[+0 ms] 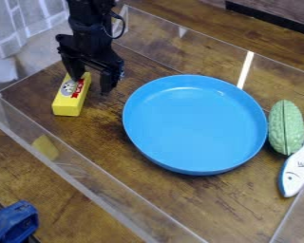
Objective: Put the yellow brick in the blue tray
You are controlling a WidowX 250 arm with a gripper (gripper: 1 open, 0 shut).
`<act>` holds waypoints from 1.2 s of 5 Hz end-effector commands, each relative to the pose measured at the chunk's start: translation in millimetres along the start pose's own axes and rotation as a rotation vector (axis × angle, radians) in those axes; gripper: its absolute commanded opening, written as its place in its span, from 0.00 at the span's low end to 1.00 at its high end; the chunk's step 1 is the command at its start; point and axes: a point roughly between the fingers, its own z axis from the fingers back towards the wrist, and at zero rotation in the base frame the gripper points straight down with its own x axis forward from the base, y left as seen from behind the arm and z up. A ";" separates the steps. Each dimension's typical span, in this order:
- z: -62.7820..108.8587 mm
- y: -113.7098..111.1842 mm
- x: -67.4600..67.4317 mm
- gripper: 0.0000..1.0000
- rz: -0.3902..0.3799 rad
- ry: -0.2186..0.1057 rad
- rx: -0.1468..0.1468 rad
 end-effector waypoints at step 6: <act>-35.0 14.3 -34.6 1.00 -0.018 0.197 -0.005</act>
